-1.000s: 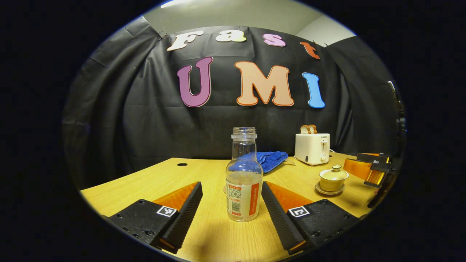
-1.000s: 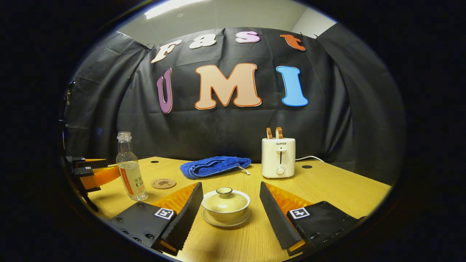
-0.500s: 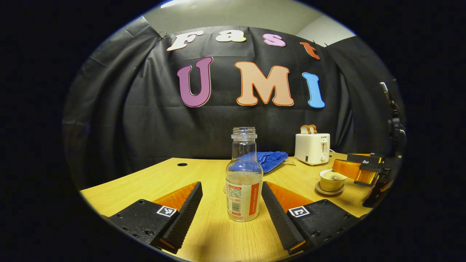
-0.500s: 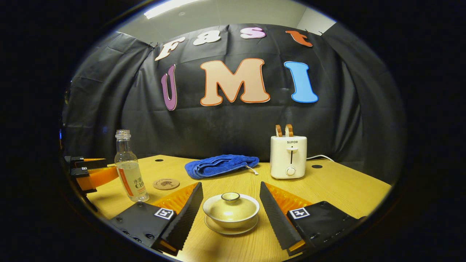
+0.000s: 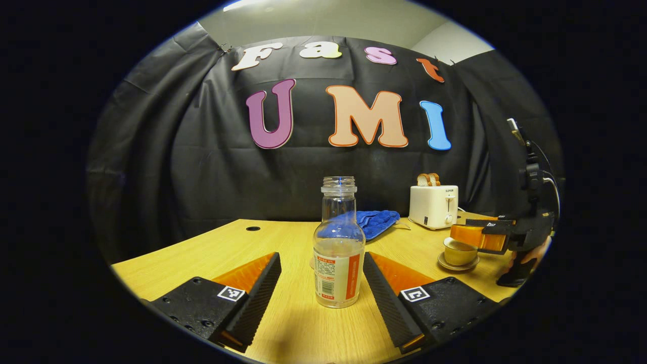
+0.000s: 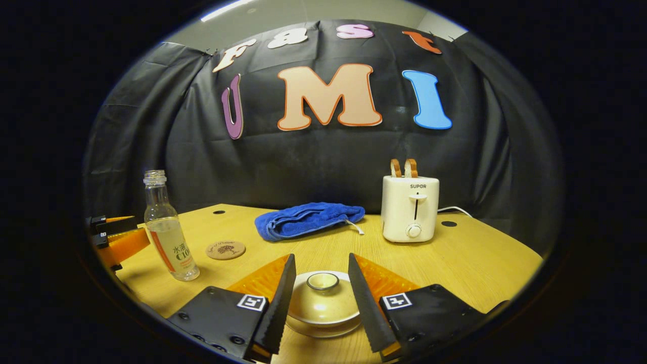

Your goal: Open the teacup lid with one hand, grasp the water bottle and pour water into the teacup with the other hand; after pouring, place the water bottle on the coaster and then close the teacup lid.

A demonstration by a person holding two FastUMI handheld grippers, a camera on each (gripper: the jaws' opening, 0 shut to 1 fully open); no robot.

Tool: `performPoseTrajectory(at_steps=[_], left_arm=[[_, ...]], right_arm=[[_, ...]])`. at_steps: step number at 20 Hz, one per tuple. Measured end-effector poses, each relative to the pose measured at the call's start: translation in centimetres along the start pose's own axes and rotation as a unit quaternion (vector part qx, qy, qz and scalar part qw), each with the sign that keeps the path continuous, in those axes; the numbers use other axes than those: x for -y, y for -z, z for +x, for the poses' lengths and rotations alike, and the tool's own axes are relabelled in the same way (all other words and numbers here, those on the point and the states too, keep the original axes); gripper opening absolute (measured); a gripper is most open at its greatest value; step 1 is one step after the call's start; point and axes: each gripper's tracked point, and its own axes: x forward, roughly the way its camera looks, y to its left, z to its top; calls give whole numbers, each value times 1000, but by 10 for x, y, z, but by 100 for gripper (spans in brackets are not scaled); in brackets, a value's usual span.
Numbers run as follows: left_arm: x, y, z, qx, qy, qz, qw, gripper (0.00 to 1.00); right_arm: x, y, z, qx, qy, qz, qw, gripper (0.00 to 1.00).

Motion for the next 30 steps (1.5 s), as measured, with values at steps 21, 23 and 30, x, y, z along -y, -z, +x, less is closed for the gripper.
performPoseTrajectory(at_steps=[21, 23, 30], left_arm=[[10, 1, 2, -1, 26, 0, 1000, 95], [13, -1, 7, -1, 35, 0, 999, 95], [20, 4, 25, -14, 48, 5, 999, 95]], right_arm=[[12, -10, -17, 41, 24, 6, 999, 36], [18, -11, -22, 46, 35, 6, 998, 36], [51, -17, -58, 82, 103, 11, 991, 36]])
